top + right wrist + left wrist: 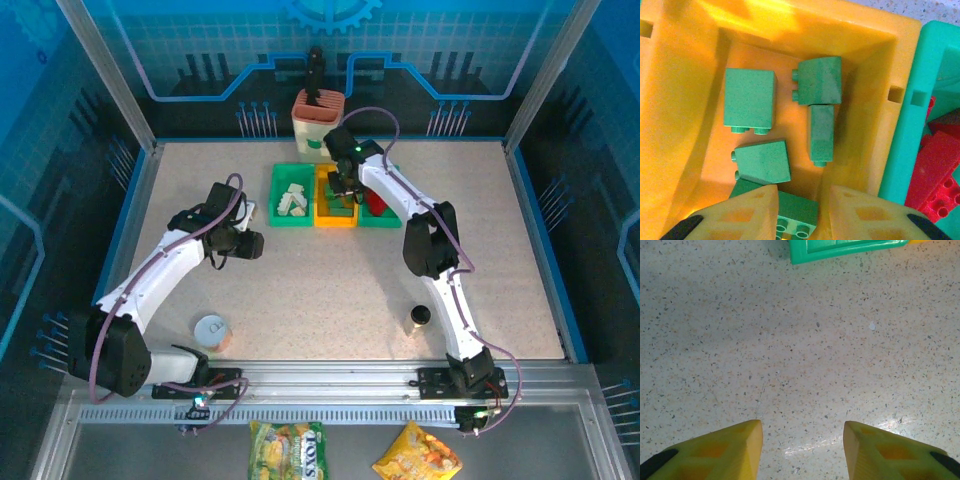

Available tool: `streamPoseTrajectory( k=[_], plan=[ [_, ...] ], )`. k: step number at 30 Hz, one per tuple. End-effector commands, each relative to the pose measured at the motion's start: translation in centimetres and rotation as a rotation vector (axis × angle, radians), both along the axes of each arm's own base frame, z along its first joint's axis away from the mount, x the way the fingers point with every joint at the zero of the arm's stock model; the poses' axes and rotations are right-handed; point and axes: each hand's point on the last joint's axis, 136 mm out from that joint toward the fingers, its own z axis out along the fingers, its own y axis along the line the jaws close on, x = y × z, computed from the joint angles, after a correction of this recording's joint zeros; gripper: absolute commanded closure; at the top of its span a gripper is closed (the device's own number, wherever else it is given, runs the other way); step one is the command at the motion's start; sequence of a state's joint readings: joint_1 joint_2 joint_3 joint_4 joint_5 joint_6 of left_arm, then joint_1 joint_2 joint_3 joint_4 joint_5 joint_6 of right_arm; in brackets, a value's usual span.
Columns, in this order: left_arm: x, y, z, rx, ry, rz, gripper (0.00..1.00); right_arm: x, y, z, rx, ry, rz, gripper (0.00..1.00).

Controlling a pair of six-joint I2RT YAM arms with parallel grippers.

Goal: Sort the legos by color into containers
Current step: Place the lego in the container, then reset both arms

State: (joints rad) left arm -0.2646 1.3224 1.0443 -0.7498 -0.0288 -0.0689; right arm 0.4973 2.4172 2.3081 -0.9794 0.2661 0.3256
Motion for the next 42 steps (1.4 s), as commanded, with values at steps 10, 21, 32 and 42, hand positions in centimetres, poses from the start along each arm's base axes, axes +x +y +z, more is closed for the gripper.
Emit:
streamPoseTrajectory(
  k=[10, 21, 32, 42],
  plan=[
    [0.5, 0.1, 1.2, -0.032, -0.009, 0.067, 0.43, -2.3, -2.2, 6.6, -0.007, -0.074, -0.014, 0.61],
    [2.2, 0.0, 0.7, -0.066, -0.004, 0.183, 0.14, -5.6, -10.0, 6.7, 0.114, -0.077, -0.14, 0.36],
    [6.4, 2.4, -1.0, 0.027, -0.114, 0.29, 0.01, -9.3, -21.8, 4.3, 0.096, -0.094, -0.373, 0.0],
    [9.3, 9.1, -1.2, 0.134, -0.376, 0.469, 0.01, -10.6, -27.7, 1.1, 0.039, -0.266, -0.399, 0.0]
  ],
)
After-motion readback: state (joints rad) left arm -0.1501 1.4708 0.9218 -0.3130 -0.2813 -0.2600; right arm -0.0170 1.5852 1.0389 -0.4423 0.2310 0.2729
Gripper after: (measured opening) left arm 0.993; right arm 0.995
